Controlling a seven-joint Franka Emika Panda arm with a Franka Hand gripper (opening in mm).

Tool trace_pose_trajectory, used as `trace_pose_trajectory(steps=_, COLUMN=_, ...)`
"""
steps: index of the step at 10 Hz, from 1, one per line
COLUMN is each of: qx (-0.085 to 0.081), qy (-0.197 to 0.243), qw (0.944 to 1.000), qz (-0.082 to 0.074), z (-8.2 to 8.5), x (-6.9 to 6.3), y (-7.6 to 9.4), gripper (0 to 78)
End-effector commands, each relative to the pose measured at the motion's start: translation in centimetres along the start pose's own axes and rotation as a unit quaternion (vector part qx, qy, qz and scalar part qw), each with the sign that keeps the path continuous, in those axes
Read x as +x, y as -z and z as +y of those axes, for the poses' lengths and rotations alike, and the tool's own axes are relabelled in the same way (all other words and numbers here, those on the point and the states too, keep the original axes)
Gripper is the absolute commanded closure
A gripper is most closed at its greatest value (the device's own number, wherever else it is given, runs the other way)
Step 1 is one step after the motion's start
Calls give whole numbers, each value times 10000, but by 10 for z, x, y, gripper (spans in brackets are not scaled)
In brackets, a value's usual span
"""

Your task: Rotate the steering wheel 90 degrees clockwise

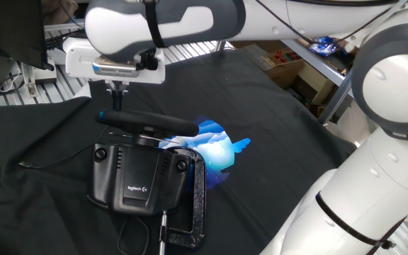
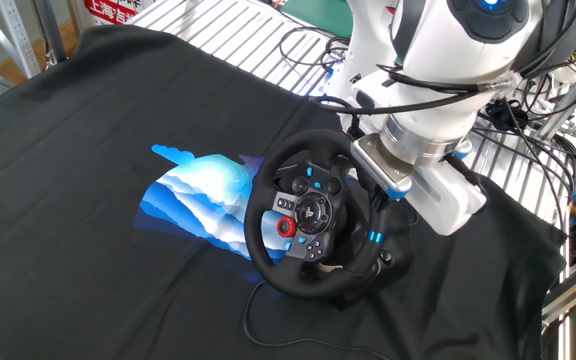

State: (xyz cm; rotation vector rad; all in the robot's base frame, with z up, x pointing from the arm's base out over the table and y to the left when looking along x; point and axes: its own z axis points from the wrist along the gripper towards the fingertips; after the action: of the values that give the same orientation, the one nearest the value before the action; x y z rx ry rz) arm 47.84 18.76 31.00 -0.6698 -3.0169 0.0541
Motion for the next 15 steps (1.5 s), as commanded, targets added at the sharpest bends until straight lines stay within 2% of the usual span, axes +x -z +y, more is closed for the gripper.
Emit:
trace_pose_trajectory(steps=1, qx=58, qy=-126, qw=9999, qz=-83, z=1, x=3, y=-14, gripper=761)
trace_pose_trajectory(steps=3, qx=77, qy=-210, qw=9996, qz=-179, z=3, x=1, y=-18, gripper=761)
trace_pose_trajectory(steps=4, qx=72, qy=-229, qw=9996, qz=-139, z=4, x=1, y=-18, gripper=761)
trace_pose_trajectory(steps=5, qx=23, qy=-244, qw=9997, qz=-10, z=4, x=2, y=-15, gripper=761)
trace_pose_trajectory(steps=6, qx=-4, qy=-258, qw=9997, qz=40, z=4, x=3, y=-12, gripper=761)
trace_pose_trajectory(steps=7, qx=48, qy=-365, qw=9992, qz=184, z=7, x=3, y=-3, gripper=761)
trace_pose_trajectory(steps=10, qx=127, qy=-466, qw=9980, qz=404, z=13, x=5, y=14, gripper=761)
trace_pose_trajectory(steps=12, qx=112, qy=-529, qw=9977, qz=410, z=15, x=10, y=17, gripper=761)
trace_pose_trajectory(steps=15, qx=95, qy=-556, qw=9980, qz=276, z=17, x=13, y=6, gripper=761)
